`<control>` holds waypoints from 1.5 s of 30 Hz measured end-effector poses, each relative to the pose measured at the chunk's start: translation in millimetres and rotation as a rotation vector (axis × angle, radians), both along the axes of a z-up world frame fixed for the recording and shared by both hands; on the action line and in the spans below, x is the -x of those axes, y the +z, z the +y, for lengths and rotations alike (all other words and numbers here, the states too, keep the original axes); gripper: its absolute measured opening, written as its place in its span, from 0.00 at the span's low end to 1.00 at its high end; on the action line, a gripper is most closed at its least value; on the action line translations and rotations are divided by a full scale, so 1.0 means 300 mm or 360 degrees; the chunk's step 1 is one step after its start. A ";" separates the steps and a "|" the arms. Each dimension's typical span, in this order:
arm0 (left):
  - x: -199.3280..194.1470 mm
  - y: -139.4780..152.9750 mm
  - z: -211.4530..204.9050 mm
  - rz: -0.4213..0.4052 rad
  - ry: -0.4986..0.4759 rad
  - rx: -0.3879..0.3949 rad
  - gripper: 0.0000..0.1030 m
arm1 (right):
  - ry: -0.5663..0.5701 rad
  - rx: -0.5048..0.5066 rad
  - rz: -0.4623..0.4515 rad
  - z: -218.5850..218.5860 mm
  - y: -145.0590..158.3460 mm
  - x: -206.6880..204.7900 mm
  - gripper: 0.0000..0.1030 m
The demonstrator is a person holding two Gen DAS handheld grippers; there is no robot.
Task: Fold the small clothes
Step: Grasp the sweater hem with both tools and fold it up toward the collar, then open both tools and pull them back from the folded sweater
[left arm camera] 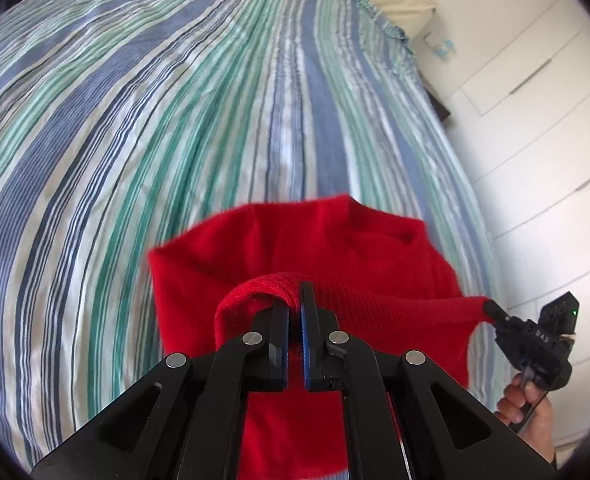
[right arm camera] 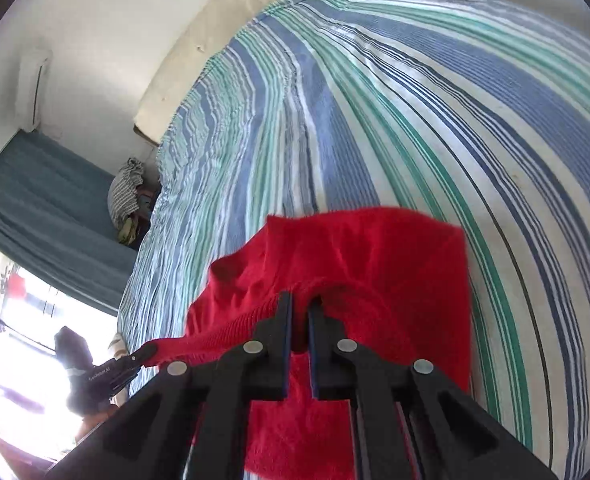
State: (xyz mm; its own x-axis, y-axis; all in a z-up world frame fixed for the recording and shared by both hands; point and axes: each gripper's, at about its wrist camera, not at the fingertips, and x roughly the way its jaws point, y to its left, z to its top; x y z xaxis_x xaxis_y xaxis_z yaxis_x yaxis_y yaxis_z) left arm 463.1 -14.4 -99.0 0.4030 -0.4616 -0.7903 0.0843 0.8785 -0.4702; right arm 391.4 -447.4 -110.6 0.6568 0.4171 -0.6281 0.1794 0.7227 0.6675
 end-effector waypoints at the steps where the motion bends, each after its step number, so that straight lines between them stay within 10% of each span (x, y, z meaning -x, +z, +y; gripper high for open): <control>1: -0.041 -0.030 -0.006 0.0044 0.0031 -0.0006 0.09 | -0.0026 -0.0037 0.0016 -0.014 -0.033 -0.031 0.08; 5: -0.146 -0.069 0.026 0.0105 0.0206 -0.0048 0.69 | -0.0224 -0.0090 0.0024 -0.093 -0.094 -0.067 0.27; 6: -0.148 -0.059 0.038 0.0070 0.0239 -0.0052 0.71 | -0.0267 -0.0078 0.0004 -0.112 -0.090 -0.064 0.28; 15: 0.175 0.053 -0.051 -0.0331 -0.0014 -0.0209 0.84 | 0.0205 0.0359 -0.0266 0.103 0.114 0.111 0.29; 19: 0.267 -0.095 -0.092 -0.0168 -0.0119 -0.0409 0.90 | 0.0484 0.0434 -0.0032 0.208 -0.029 0.191 0.38; 22: 0.311 -0.167 0.005 -0.0004 -0.0011 -0.0536 0.78 | 0.0314 0.0674 0.0218 0.122 -0.135 0.291 0.32; 30: 0.652 0.010 0.087 -0.0265 0.0013 -0.0605 0.89 | 0.0136 0.0752 0.0043 0.044 0.011 0.646 0.49; 45: 0.830 0.120 0.006 -0.0396 -0.0006 -0.0737 0.89 | 0.0208 0.0679 -0.0022 0.244 0.085 0.681 0.51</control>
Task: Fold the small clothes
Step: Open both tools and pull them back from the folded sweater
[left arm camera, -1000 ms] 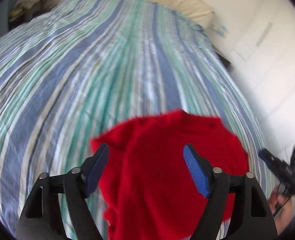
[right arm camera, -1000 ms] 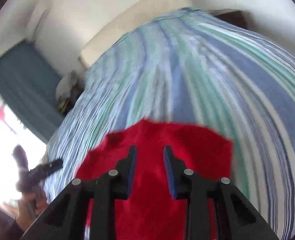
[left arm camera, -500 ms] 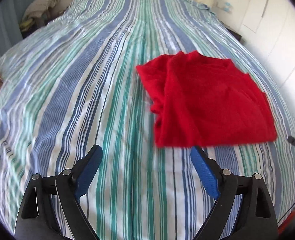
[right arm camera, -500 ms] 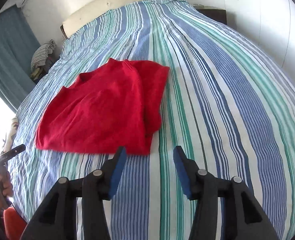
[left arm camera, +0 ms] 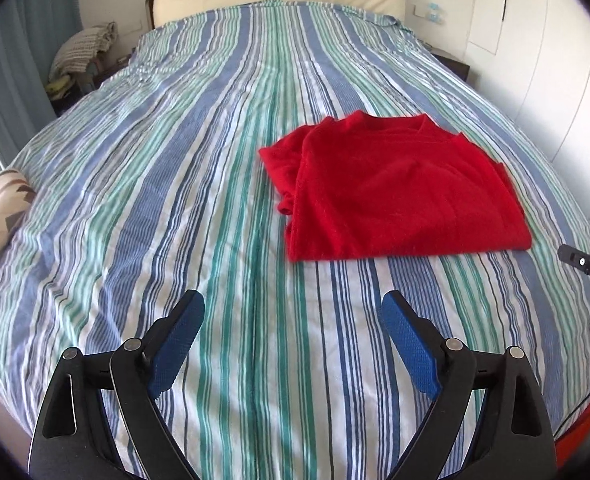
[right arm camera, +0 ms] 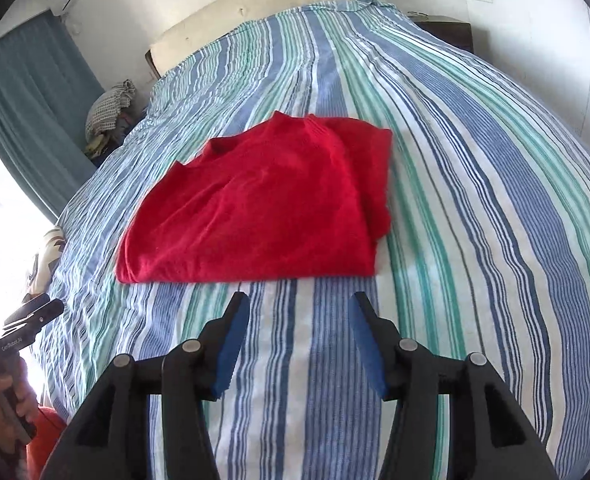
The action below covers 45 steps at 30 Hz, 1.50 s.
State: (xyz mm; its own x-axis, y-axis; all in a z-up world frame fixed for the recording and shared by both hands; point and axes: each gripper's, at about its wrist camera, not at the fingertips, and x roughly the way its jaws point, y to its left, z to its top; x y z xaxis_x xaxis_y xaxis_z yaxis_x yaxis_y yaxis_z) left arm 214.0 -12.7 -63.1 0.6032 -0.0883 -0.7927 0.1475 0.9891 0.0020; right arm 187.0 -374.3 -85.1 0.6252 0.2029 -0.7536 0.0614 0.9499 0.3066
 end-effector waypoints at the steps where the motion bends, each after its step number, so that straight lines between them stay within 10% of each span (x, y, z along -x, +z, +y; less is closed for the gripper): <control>1: -0.001 0.001 0.002 0.0000 0.0004 0.0005 0.89 | 0.0008 0.0000 0.0001 0.006 0.000 0.001 0.51; 10: -0.017 -0.131 0.033 0.0035 0.0038 -0.0102 0.93 | -0.0006 -0.0072 0.0077 -0.025 -0.066 -0.042 0.62; 20: 0.085 -0.405 0.164 0.0138 0.0087 0.0050 0.97 | -0.0258 -0.0272 0.0069 -0.262 -0.098 -0.285 0.66; 45: 0.137 -0.436 0.168 -0.0052 0.0047 0.0080 1.00 | -0.0423 -0.0276 0.0054 -0.297 -0.165 -0.182 0.66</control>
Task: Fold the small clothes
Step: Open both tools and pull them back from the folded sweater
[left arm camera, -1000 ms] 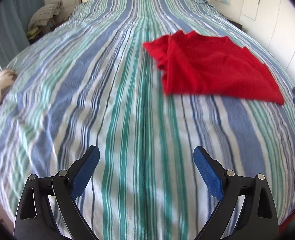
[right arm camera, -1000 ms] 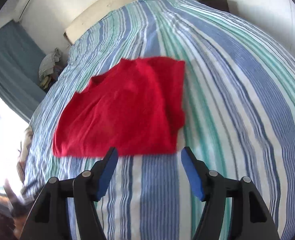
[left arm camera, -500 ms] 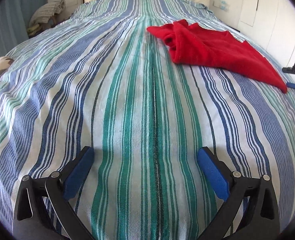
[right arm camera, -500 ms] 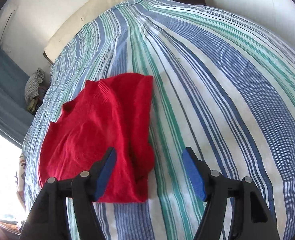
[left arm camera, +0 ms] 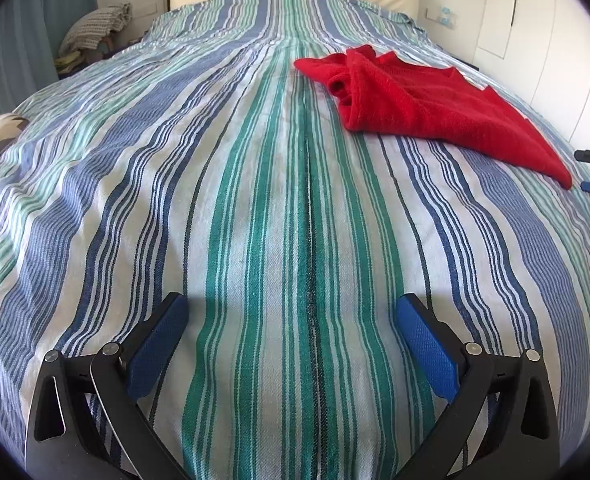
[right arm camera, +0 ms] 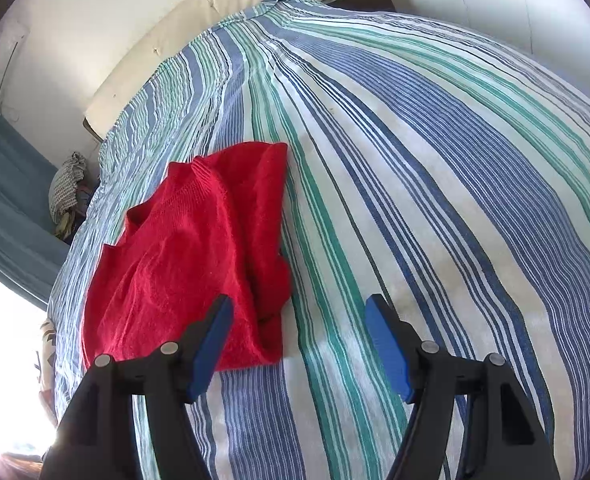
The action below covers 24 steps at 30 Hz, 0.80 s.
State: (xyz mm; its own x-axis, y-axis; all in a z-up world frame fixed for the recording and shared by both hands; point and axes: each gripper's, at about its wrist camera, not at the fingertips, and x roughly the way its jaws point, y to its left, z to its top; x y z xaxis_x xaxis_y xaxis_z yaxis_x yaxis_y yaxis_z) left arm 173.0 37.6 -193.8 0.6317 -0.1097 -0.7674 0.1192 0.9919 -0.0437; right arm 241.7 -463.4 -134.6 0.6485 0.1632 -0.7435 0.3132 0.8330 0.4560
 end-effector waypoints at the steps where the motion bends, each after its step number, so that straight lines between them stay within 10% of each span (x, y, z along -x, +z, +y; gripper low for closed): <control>1: 0.000 0.000 0.000 -0.0002 0.0001 0.0000 1.00 | 0.0002 0.0000 -0.0004 0.000 0.002 0.005 0.66; 24: 0.000 0.000 -0.001 -0.0007 0.0002 -0.0003 1.00 | -0.0057 -0.0054 0.0001 -0.042 -0.025 0.075 0.66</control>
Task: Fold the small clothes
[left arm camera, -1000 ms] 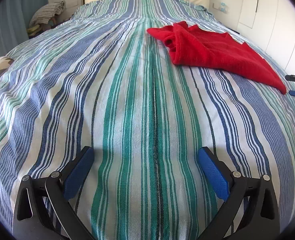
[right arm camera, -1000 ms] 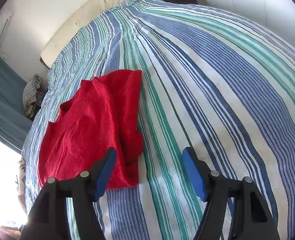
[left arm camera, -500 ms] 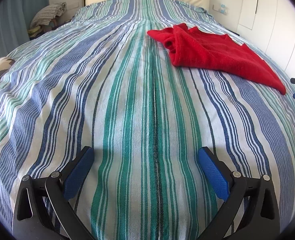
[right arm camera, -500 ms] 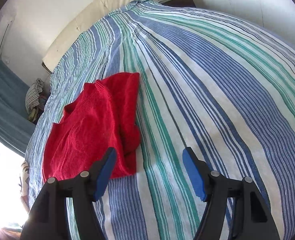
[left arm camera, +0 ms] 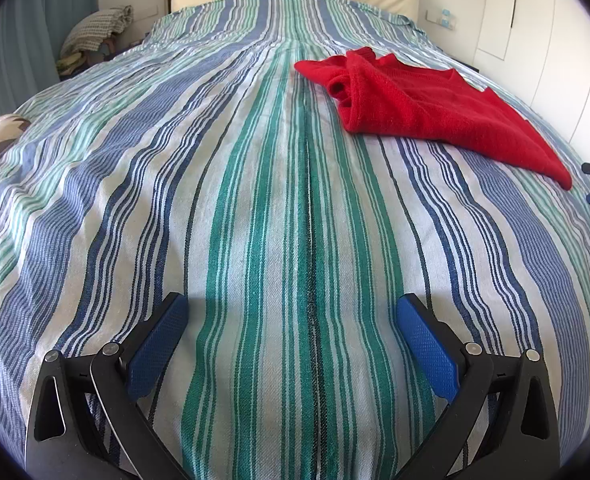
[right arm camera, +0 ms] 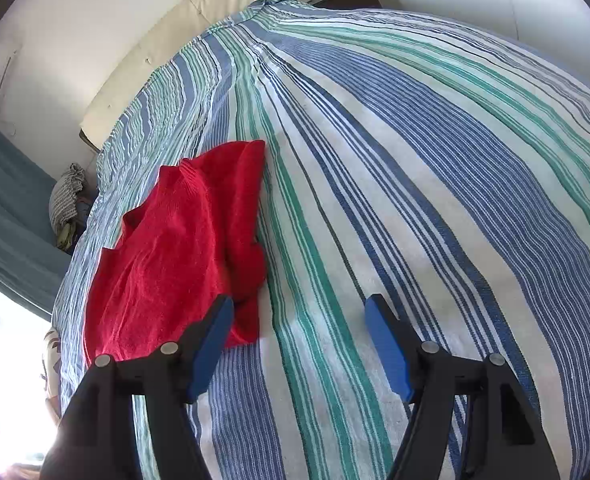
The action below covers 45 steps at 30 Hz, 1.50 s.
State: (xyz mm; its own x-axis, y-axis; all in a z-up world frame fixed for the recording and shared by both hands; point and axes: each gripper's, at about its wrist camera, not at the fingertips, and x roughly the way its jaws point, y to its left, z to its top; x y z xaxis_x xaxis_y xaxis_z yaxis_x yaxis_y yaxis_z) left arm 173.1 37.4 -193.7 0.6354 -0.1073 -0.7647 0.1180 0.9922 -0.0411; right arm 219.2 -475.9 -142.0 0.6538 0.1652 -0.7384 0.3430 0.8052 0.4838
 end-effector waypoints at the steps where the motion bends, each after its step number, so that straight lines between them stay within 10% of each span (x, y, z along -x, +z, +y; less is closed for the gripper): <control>1: 0.000 0.000 0.000 0.0000 0.0000 0.0000 1.00 | 0.0002 0.0000 -0.0001 0.003 0.001 0.000 0.66; 26: 0.000 -0.001 0.000 -0.0001 0.0000 -0.0001 1.00 | 0.0045 0.0024 0.0006 0.024 0.012 -0.027 0.66; 45: 0.001 -0.001 -0.001 -0.0002 0.0000 -0.0001 1.00 | 0.0351 -0.0056 0.0137 0.105 -0.055 -0.382 0.61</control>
